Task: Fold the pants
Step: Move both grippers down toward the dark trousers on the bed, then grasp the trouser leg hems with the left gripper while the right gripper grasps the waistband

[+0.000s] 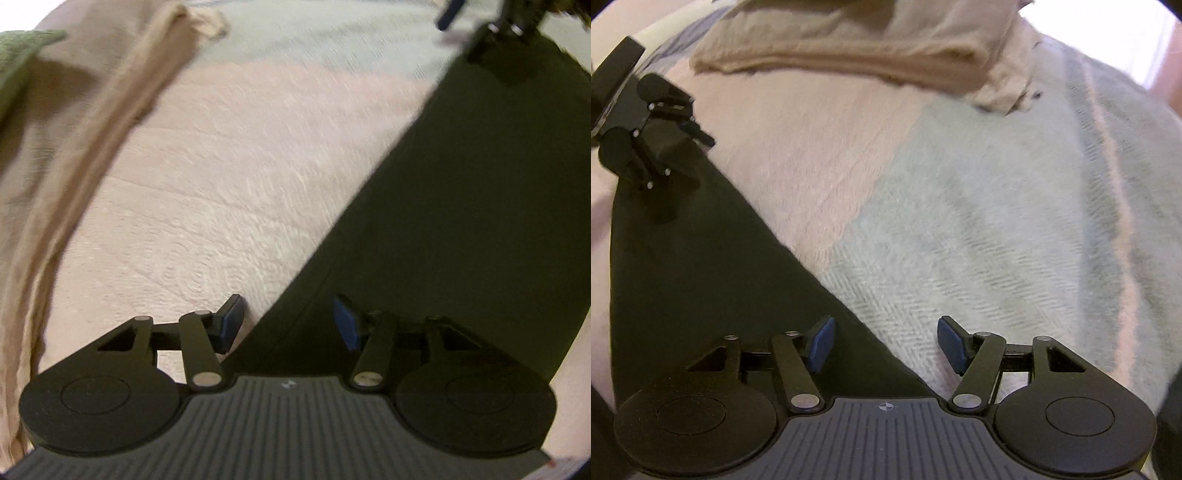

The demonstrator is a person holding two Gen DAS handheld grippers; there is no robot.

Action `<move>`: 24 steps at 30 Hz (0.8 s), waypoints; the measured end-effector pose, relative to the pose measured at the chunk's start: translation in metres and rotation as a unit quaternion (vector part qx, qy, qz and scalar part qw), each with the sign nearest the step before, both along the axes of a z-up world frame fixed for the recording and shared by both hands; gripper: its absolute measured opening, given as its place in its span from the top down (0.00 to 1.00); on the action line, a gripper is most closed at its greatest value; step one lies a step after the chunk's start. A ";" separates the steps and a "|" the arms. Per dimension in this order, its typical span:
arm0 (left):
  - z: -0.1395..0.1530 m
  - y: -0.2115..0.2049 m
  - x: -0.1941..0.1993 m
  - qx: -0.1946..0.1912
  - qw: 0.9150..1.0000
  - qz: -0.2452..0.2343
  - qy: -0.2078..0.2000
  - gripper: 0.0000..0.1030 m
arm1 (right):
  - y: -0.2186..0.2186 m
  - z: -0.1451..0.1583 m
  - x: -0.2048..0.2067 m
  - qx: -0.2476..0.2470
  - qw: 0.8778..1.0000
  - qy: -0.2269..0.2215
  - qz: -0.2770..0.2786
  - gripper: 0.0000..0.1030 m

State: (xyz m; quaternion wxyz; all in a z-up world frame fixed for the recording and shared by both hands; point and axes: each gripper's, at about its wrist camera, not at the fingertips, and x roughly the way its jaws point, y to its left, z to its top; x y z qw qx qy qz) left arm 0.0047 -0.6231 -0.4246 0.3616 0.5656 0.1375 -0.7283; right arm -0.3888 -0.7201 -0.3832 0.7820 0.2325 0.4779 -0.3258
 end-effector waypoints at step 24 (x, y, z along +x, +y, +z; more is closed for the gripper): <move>0.087 0.320 -0.020 -0.080 0.974 0.210 0.036 0.86 | 0.346 0.095 0.063 -0.154 0.976 0.128 0.083 0.92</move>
